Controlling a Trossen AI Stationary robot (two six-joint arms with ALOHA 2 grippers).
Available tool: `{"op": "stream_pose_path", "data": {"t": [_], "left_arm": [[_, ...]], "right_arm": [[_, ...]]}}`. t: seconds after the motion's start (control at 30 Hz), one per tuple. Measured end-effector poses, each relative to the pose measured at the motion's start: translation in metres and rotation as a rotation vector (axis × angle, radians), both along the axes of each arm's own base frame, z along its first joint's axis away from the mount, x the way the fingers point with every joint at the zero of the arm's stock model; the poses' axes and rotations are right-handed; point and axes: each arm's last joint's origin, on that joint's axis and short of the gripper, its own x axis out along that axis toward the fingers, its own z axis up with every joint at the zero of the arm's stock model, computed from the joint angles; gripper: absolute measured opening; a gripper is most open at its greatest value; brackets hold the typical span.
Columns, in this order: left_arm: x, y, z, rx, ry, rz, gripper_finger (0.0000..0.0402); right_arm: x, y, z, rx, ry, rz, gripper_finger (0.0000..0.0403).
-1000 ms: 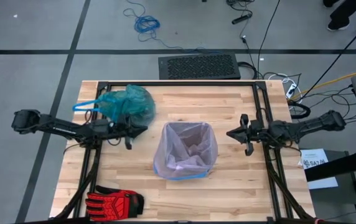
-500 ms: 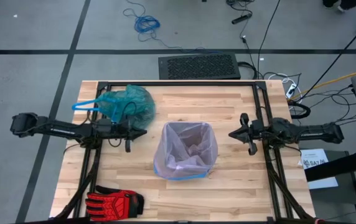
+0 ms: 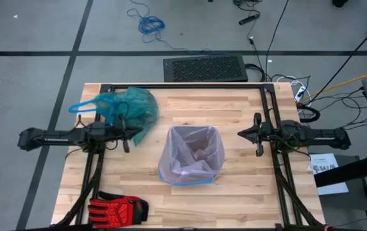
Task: Place trash/remove bag and relplace
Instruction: Return to Home Position
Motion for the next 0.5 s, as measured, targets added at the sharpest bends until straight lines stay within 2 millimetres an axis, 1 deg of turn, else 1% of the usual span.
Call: {"op": "stream_pose_path", "data": {"t": [0.07, 0.2, 0.27, 0.33, 0.4, 0.5], "left_arm": [[-0.005, 0.001, 0.002, 0.025, -0.018, 0.026, 0.0], [-0.011, 0.001, 0.01, 0.111, -0.101, 0.026, 0.0], [-0.012, 0.002, 0.012, 0.133, -0.116, 0.043, 0.0], [-0.013, 0.003, 0.012, 0.135, -0.114, 0.056, 0.0], [-0.013, 0.004, 0.012, 0.136, -0.11, 0.065, 0.0], [-0.012, 0.005, 0.011, 0.136, -0.1, 0.08, 0.0]], "right_arm": [[-0.001, -0.001, 0.003, -0.014, 0.014, -0.016, 0.0], [-0.002, -0.001, 0.0, -0.022, 0.052, -0.024, 0.0], [0.0, -0.001, 0.0, -0.041, 0.012, -0.026, 0.0], [0.003, -0.001, -0.008, -0.046, -0.013, -0.024, 0.0], [0.006, 0.0, -0.01, -0.045, -0.046, -0.001, 0.0], [0.009, 0.0, -0.013, -0.051, -0.056, 0.003, 0.0]]}}
